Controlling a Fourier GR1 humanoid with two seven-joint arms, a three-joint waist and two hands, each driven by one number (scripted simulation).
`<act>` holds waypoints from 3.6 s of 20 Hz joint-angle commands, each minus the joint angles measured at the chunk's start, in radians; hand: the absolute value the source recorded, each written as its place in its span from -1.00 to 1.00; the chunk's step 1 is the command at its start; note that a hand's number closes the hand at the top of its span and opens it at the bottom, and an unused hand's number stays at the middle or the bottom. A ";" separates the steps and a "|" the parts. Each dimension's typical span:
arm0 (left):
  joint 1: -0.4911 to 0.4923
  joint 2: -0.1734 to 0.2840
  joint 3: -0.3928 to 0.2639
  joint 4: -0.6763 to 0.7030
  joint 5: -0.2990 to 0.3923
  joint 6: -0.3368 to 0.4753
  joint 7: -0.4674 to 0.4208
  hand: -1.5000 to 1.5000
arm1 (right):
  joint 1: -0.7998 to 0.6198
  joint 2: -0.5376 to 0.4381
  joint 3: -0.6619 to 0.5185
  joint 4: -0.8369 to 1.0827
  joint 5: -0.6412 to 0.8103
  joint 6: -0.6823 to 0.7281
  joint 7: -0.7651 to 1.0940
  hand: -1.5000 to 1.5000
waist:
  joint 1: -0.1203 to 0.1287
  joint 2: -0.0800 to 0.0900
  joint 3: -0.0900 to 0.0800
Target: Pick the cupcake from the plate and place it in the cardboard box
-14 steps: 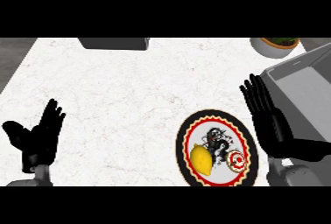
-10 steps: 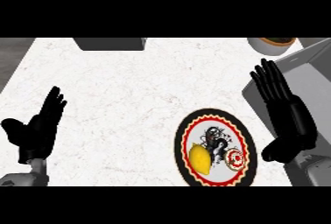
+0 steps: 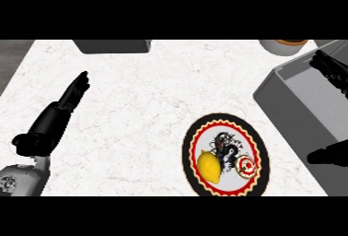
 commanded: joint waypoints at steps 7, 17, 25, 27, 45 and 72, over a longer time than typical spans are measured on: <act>-0.026 -0.003 -0.014 0.024 -0.038 -0.053 -0.056 0.00 | 0.063 -0.182 0.011 -0.051 0.317 0.109 -0.276 -1.00 | 0.014 0.001 0.000; -0.059 -0.002 0.010 0.027 -0.021 -0.077 0.001 0.00 | 0.093 -0.279 0.211 -0.418 0.626 0.178 0.049 -1.00 | 0.008 -0.003 -0.001; -0.029 -0.011 0.024 0.005 -0.045 -0.085 -0.036 0.00 | 0.103 -0.187 0.379 -0.674 0.778 0.329 0.455 -1.00 | 0.022 -0.002 -0.002; -0.002 -0.042 0.012 0.006 -0.058 -0.090 -0.036 0.00 | 0.109 -0.157 0.346 -0.631 0.780 0.372 0.441 -1.00 | 0.022 0.000 -0.001; -0.114 -0.132 0.079 0.169 -0.155 -0.131 -0.093 0.00 | 0.180 0.080 0.453 -0.542 1.158 0.375 0.426 -1.00 | 0.015 0.002 0.000; -0.049 -0.163 0.174 0.067 -0.195 -0.227 -0.071 0.00 | 0.122 0.299 0.404 -0.177 1.489 0.302 0.256 -1.00 | 0.021 0.002 0.000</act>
